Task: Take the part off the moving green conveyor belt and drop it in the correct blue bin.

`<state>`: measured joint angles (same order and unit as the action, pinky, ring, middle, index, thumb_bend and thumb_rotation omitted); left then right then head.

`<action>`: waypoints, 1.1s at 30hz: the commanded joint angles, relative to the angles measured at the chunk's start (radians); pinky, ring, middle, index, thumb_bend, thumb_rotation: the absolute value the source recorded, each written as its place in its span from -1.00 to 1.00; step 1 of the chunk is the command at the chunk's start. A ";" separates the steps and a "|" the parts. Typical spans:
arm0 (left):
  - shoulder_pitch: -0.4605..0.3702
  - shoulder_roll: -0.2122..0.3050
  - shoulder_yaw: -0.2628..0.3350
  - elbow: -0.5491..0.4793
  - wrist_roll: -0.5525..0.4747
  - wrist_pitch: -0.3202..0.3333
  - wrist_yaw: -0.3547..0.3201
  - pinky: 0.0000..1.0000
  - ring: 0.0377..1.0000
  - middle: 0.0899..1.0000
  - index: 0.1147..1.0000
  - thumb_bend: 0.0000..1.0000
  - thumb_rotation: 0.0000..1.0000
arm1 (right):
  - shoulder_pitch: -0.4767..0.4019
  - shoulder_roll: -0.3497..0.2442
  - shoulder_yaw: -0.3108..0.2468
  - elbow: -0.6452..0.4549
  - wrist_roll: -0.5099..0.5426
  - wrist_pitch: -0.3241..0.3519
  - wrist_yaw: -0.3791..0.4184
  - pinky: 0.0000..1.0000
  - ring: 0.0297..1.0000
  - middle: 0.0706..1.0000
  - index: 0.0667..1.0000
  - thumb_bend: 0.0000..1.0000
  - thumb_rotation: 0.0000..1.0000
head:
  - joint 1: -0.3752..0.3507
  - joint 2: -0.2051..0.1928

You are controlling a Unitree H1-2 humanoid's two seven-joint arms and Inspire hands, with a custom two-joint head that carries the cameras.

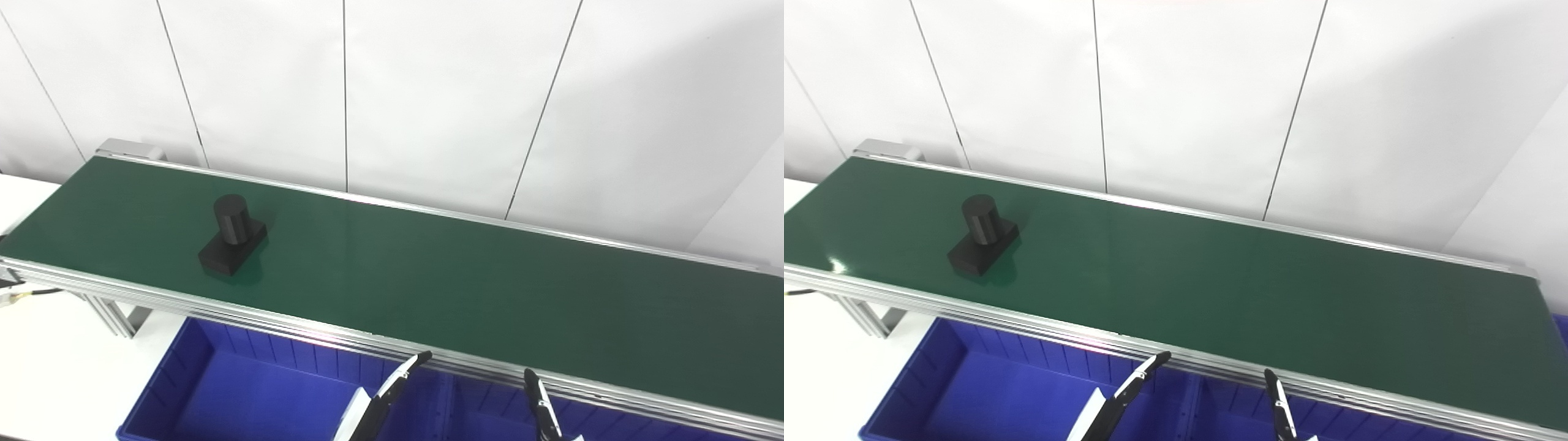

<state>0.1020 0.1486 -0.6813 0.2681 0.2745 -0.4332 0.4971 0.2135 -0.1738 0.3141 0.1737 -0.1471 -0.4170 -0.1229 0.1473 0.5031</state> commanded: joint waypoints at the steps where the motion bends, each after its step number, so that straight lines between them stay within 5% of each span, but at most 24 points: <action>1: -0.019 -0.002 -0.001 -0.008 0.019 -0.037 0.019 0.85 0.90 0.88 0.84 0.89 1.00 | -0.012 -0.004 0.003 -0.020 0.002 -0.053 -0.010 1.00 1.00 1.00 1.00 0.77 0.94 | 0.002 0.002; 13: -0.021 -0.006 0.001 -0.007 0.007 -0.037 0.011 0.88 0.91 0.89 0.84 0.89 1.00 | -0.015 -0.008 0.008 -0.021 -0.001 -0.053 -0.018 1.00 1.00 1.00 1.00 0.76 0.93 | 0.003 0.003; 26: -0.031 -0.009 0.008 0.008 -0.005 -0.037 0.005 0.88 0.92 0.90 0.84 0.89 1.00 | -0.023 -0.051 0.063 -0.096 -0.058 -0.053 -0.157 0.96 0.93 0.97 0.96 0.77 0.95 | -0.002 0.007; 33: -0.044 -0.012 0.006 0.023 -0.002 -0.037 0.011 0.89 0.92 0.90 0.85 0.87 1.00 | -0.008 -0.042 0.024 -0.163 -0.026 -0.053 -0.190 0.90 0.94 0.97 0.97 0.78 0.96 | -0.027 0.005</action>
<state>0.0821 0.1435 -0.6771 0.3011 0.2695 -0.4333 0.4975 0.2069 -0.2193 0.3562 0.0542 -0.1854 -0.4174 -0.2932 0.1258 0.5093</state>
